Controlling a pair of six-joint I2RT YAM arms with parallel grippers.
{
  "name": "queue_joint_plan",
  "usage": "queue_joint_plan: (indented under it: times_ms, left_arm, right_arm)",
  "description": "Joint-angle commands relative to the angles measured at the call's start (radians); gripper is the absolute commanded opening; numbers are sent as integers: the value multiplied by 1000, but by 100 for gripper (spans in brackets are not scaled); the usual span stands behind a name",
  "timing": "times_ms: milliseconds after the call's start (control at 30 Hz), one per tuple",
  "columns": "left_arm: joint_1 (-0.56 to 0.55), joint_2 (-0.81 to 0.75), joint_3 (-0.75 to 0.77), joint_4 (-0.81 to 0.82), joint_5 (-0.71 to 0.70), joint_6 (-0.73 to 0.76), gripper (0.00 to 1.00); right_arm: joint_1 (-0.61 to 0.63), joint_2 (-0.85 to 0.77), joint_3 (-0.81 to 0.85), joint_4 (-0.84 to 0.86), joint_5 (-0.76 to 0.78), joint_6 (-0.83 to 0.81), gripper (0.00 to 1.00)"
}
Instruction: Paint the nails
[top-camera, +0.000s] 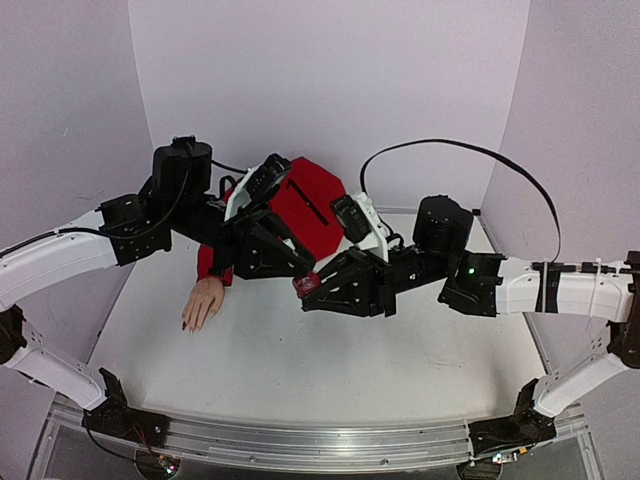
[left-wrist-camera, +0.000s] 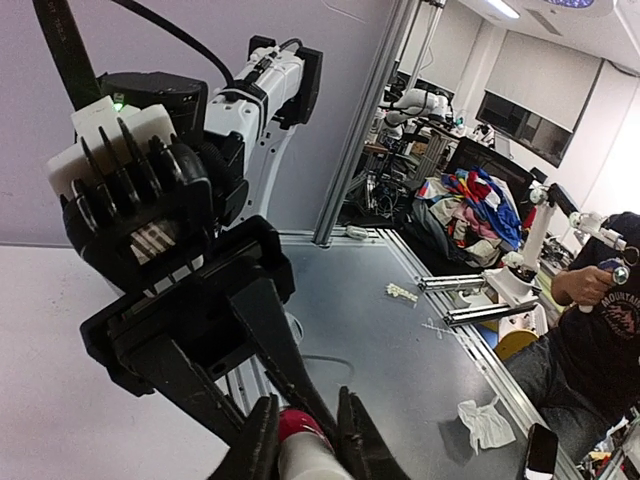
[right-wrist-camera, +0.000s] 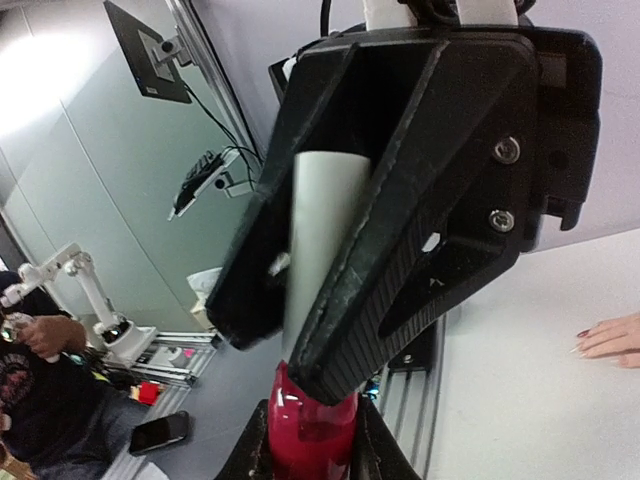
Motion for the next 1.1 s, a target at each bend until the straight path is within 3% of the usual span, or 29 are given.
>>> queue_joint_plan:
  times_ms: [0,33,67,100,167,467,667,767,1067]
  left_arm:
    - [-32,-41,3,61,62,-49,48]
    - [-32,-61,-16,61,46,-51,60]
    - [-32,-76,-35,61,15,-57,82]
    - [-32,-94,-52,59,-32,-66,97]
    - [-32,-119,-84,57,-136,-87,99]
    - [-21,-86,-34,12,-649,-332,89]
    - [9,-63,-12,10,-739,-439,99]
    - [20,-63,-15,10,-775,-493,91]
    - [29,-24,11,10,-765,-533,53]
  right_arm:
    - [-5,-102,-23,-18,219,-255,0]
    - [-6,-112,-30,-61,309,-289,0]
    - [-6,-120,-35,-90,389,-325,0]
    - [-5,-126,-37,-107,458,-347,0]
    - [-6,-125,-41,-111,560,-374,0]
    - [11,-87,-31,-73,855,-457,0]
    - [47,-57,-9,-76,951,-482,0]
    - [81,-53,-4,-78,1040,-509,0]
    - [125,-31,16,-64,1151,-543,0]
